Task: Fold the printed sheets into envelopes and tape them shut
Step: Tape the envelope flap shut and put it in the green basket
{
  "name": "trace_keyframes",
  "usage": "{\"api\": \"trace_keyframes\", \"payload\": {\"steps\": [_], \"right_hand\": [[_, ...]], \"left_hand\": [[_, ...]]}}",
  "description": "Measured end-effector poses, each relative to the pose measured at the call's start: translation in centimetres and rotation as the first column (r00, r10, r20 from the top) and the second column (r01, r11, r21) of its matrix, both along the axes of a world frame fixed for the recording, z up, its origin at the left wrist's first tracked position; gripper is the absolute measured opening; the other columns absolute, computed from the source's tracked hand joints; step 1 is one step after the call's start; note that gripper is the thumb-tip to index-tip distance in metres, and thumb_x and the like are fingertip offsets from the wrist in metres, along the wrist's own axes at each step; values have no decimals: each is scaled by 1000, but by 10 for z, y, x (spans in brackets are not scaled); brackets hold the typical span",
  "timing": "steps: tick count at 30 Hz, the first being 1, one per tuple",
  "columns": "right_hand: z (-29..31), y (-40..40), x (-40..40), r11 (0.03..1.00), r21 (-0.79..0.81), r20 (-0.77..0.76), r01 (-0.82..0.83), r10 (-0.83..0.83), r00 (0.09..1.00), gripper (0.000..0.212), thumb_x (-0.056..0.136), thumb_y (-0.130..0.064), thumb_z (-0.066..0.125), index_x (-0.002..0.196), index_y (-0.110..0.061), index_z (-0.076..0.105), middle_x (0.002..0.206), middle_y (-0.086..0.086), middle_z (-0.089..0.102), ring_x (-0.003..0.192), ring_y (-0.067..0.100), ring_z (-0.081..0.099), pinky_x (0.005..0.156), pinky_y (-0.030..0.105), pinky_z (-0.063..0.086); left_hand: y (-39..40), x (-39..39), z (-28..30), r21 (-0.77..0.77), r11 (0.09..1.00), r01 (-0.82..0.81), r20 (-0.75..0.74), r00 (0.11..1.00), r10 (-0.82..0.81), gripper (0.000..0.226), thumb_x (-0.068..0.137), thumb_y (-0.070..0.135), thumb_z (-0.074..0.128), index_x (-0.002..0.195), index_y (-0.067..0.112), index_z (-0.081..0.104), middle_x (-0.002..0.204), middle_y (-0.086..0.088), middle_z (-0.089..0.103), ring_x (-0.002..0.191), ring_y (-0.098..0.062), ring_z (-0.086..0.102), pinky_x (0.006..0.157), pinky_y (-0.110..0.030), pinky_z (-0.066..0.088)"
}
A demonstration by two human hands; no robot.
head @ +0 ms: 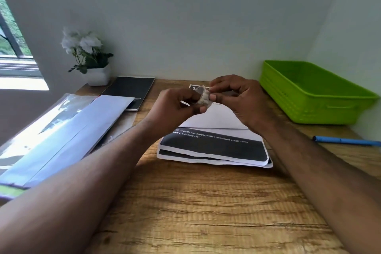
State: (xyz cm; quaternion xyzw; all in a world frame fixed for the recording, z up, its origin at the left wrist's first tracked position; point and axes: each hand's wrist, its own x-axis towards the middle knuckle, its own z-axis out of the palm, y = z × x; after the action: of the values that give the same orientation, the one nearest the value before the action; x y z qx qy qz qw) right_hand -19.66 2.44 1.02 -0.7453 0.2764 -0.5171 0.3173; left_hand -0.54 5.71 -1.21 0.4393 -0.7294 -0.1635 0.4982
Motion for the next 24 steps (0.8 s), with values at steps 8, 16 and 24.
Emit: {"api": "trace_keyframes", "payload": {"steps": [8,16,24], "right_hand": [[2,3,1,990,-99,-40,98,-102,994,20,75,-10,78,86,-26,72,86,-7,66,81,15,65,73,29,55],[0,9,3,944,-302,-233,134,-209,950,30,75,-15,78,104,-18,73,89,-9,59,84,8,60,72,33,54],[0,9,6,953,-246,-217,176,-231,949,27,70,-13,82,95,-19,74,79,-17,60,73,-3,58,66,12,46]], "left_hand": [[4,-3,3,41,999,15,-24,1000,-14,15,75,17,81,87,11,76,81,-2,74,73,-8,66,67,-25,52],[4,-2,2,74,997,-9,-23,1000,10,23,75,11,80,97,9,76,88,-6,75,83,-21,71,82,-44,57],[4,-1,4,-1,998,-55,64,996,55,24,76,7,78,99,14,77,90,1,76,82,-13,71,78,-34,57]]}}
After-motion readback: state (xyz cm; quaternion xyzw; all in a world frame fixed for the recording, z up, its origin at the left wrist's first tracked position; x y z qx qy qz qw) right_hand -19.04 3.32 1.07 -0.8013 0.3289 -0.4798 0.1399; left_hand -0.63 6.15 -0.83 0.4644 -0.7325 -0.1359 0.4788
